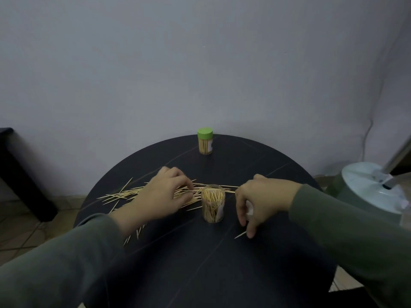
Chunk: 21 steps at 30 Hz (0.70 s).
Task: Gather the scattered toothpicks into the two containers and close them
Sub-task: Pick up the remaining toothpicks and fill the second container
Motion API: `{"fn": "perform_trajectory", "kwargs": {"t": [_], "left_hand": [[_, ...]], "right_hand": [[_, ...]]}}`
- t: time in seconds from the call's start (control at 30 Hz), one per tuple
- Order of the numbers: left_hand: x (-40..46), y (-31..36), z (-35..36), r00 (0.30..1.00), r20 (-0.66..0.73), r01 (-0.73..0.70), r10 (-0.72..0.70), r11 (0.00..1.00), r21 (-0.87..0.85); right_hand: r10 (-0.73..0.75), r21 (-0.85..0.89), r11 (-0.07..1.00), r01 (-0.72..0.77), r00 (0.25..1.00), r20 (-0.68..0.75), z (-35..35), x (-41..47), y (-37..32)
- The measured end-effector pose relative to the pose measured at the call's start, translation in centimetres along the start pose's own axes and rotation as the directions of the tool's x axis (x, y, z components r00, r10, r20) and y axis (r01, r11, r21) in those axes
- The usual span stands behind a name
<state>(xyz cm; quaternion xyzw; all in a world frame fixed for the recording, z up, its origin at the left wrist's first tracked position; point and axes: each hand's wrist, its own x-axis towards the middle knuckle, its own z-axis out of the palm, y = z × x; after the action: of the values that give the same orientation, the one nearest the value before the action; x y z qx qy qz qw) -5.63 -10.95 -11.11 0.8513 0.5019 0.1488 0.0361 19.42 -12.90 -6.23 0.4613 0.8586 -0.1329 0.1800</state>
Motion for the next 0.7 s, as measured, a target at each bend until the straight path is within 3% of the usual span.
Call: {"fn": "perform_trajectory", "kwargs": {"t": [0.1, 0.33, 0.47, 0.7], "left_hand": [[-0.1, -0.1, 0.1, 0.993, 0.113, 0.018, -0.011, 0.998, -0.064], [0.1, 0.4, 0.8, 0.989, 0.149, 0.014, -0.002, 0.997, -0.082], [0.2, 0.4, 1.0, 0.990, 0.144, 0.011, -0.005, 0.999, -0.046], [0.8, -0.1, 1.0, 0.990, 0.141, -0.025, 0.015, 0.997, 0.071]], "right_hand": [[-0.037, -0.077, 0.996, 0.035, 0.999, -0.021, 0.2, 0.3, 0.0], [-0.129, -0.144, 0.984, 0.109, 0.982, -0.136, 0.9, 0.9, 0.0], [-0.059, -0.077, 0.996, 0.041, 0.967, -0.248, 1.5, 1.6, -0.2], [0.067, -0.019, 0.997, -0.077, 0.943, -0.325, 1.8, 2.4, 0.6]]}}
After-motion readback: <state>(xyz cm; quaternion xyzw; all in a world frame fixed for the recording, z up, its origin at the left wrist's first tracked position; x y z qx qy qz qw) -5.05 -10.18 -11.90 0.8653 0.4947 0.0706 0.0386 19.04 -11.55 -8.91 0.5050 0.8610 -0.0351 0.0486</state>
